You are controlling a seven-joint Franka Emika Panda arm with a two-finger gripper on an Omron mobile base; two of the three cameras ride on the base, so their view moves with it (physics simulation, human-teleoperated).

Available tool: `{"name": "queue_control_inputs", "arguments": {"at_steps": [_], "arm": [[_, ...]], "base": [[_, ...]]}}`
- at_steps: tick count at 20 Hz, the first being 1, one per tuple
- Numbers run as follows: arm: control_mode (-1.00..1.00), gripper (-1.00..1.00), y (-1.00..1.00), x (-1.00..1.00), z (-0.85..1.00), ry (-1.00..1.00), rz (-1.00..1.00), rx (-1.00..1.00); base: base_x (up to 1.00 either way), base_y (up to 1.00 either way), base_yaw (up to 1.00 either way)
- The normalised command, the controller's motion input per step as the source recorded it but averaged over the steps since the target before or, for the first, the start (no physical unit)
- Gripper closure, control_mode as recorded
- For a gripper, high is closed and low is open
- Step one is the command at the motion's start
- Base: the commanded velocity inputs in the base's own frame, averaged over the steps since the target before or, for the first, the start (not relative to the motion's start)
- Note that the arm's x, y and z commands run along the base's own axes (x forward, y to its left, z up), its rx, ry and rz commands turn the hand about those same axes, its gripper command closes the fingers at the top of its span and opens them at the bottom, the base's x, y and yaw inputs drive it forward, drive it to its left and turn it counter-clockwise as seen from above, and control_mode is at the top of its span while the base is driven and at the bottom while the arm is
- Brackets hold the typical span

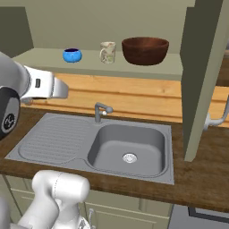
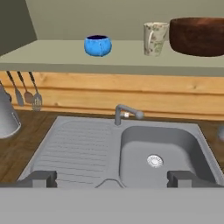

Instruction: Gather all objects into one cabinet and sort the glasses and bowls to opposite sides.

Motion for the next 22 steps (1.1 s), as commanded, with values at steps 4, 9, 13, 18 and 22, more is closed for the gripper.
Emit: {"name": "queue_control_inputs", "arguments": {"at_steps": [4, 9, 13, 18, 22], "arm": [[-1.0, -1.0, -0.04, -0.75, 0.0, -0.1, 0.0, 0.0], [-1.0, -1.0, -0.04, -0.25, 0.0, -0.01, -0.02, 0.01], [-1.0, -1.0, -0.11, -0.04, 0.07, 0.0, 0.0, 0.04], [-1.0, -1.0, -0.06, 0.0, 0.05, 0.0, -0.02, 0.04], [-1.0, -1.0, 0.0, 0.0, 0.0, 0.0, 0.0, 0.0]], "base": [[0.0, 0.0, 0.0], [0.0, 0.0, 0.0], [0.0, 0.0, 0.0], [0.0, 0.0, 0.0], [0.0, 0.0, 0.0]]}}
